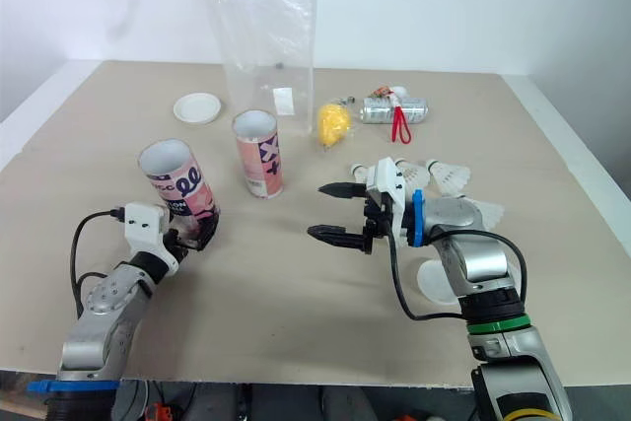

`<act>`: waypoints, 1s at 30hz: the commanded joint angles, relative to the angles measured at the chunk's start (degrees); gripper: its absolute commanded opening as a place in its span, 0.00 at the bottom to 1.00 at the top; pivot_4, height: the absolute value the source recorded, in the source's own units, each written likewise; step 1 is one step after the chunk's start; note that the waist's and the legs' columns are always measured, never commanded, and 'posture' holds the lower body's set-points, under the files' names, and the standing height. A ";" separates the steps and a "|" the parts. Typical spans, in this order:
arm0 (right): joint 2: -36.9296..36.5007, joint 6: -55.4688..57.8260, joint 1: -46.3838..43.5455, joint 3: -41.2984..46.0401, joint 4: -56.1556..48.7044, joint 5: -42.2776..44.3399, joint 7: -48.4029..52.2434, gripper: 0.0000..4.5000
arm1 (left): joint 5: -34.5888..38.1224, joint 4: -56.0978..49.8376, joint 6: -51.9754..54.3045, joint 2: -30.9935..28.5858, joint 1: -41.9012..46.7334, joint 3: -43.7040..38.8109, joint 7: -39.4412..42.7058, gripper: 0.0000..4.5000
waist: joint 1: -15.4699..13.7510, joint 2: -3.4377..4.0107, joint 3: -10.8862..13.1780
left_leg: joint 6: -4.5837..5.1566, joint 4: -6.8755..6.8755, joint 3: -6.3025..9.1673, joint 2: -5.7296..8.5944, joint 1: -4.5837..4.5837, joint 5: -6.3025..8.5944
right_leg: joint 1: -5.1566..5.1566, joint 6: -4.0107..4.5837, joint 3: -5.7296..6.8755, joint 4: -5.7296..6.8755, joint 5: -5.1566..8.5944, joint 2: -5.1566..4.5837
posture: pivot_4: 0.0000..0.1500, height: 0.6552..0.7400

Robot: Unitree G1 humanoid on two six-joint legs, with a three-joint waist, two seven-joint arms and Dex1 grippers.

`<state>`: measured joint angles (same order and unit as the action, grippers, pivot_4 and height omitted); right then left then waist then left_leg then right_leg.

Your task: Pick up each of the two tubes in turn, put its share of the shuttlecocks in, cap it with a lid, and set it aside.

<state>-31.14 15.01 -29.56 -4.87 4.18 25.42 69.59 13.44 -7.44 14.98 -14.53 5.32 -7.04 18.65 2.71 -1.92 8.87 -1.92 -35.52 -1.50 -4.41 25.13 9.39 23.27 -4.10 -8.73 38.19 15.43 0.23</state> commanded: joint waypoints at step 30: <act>-1.77 8.72 7.03 7.85 -16.82 5.73 -10.93 1.00 | -3.25 10.48 -18.80 -10.91 3.77 0.93 15.27 0.65 | -0.01 0.05 -0.01 | -0.04 0.15 0.01 -0.02 0.01 0.02 | 0.04 0.28 0.00 0.00 -0.06 0.00 | 1.00 1.00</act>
<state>-31.88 20.34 -23.84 -0.98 -5.61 27.69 62.43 11.29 6.23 -1.06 -22.82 9.91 -6.44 31.02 2.70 -1.87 8.87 -1.97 -35.35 -1.49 -4.43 25.15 9.42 23.33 -3.79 -8.73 38.20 15.38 0.23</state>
